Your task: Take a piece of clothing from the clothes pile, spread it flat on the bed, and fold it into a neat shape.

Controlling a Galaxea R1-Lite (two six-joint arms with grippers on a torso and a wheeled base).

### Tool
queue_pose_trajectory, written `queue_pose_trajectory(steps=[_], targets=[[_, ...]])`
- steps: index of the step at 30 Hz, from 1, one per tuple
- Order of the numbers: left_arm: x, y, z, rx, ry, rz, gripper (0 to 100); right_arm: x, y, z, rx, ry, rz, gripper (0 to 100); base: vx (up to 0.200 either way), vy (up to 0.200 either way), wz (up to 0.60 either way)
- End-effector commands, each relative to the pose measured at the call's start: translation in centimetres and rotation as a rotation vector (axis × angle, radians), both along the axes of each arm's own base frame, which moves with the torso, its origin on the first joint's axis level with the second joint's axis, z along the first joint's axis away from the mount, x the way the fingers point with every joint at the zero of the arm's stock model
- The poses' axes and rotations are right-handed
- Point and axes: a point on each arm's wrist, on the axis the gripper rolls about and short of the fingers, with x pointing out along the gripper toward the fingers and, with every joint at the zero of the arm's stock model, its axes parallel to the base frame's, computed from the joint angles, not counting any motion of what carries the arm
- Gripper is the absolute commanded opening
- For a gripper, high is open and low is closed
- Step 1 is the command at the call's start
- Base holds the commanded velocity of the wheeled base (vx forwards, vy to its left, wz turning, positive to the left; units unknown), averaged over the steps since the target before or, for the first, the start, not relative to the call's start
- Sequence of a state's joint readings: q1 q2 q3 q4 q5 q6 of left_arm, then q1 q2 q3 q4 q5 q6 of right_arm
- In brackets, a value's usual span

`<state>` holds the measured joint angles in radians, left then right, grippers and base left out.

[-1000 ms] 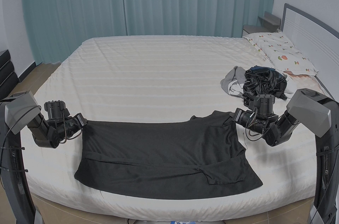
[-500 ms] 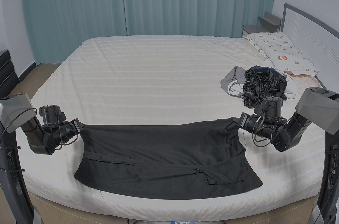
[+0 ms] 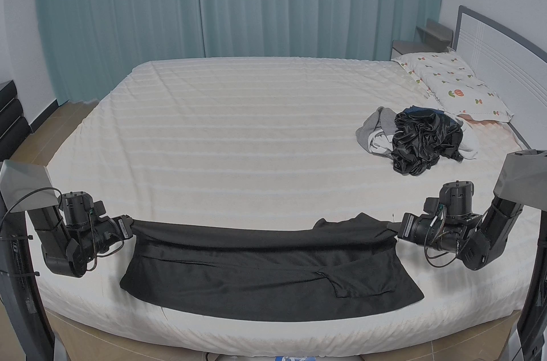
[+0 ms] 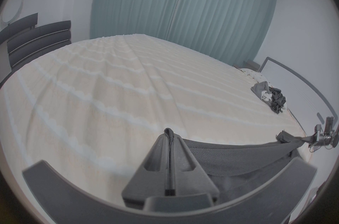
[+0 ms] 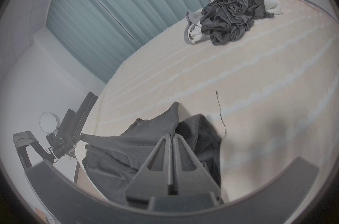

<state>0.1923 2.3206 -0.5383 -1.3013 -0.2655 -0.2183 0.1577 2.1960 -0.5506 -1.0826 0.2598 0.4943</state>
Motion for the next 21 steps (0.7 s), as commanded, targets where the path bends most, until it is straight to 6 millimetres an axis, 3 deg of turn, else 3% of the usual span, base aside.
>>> queue_pose_trajectory(steps=[1,9,21], targets=[[-2.0,-0.3,-3.1,0.003,0.086,-0.005,0,-2.2,-0.2,-1.2,-0.014,0.063,0.013,0,0.000,0.000,0.00],[-4.2,-0.7,-5.2,0.017,0.130,-0.021,0,-4.0,-0.4,-3.2,-0.027,0.121,0.017,0,0.000,0.000,0.00],[-4.7,-0.9,-6.3,0.007,0.160,-0.023,0,-4.7,-0.6,-4.3,-0.047,0.127,0.029,0,0.000,0.000,0.00]])
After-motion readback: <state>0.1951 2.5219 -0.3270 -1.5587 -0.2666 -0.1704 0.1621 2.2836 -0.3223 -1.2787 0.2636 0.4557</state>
